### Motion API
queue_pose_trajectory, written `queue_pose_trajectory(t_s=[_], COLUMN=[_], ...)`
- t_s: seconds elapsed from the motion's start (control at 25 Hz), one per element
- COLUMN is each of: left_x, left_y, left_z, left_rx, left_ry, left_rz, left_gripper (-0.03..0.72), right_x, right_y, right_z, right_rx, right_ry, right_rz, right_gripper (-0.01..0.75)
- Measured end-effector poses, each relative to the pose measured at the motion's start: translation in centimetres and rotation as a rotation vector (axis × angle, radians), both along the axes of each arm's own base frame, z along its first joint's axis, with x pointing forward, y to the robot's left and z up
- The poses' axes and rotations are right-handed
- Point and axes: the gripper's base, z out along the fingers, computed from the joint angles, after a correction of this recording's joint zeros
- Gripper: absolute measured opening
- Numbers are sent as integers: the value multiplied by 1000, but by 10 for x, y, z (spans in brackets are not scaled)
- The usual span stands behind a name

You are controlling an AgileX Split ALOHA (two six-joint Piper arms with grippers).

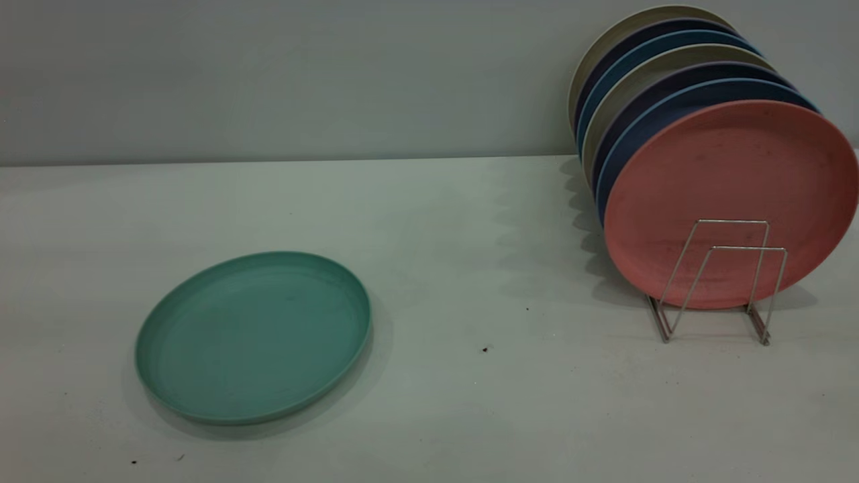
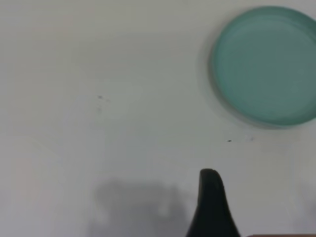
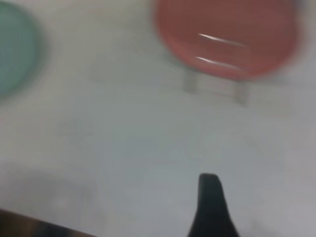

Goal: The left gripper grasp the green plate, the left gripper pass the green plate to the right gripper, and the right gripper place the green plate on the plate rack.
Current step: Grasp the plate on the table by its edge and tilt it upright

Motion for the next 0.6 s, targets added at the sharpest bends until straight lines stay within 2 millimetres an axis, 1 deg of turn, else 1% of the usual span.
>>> queue_pose_trajectory(t_s=[0.2, 0.4, 0.48, 0.6], left_x=[40, 73, 86, 105], left_y=[-3, -2, -1, 1], left_z=[-19, -49, -61, -82], left_rx=[-76, -82, -79, -71], left_ry=[88, 214, 237, 293], left_rz=[-2, -15, -14, -14], left_gripper=[563, 563, 563, 563], right_x=[38, 68, 77, 83], right_y=[19, 32, 43, 70], right_z=[-6, -18, -26, -40], right_rx=[167, 267, 283, 272], right_ry=[-41, -44, -23, 14], right_rz=[165, 241, 272, 336], right_gripper=[562, 562, 562, 564])
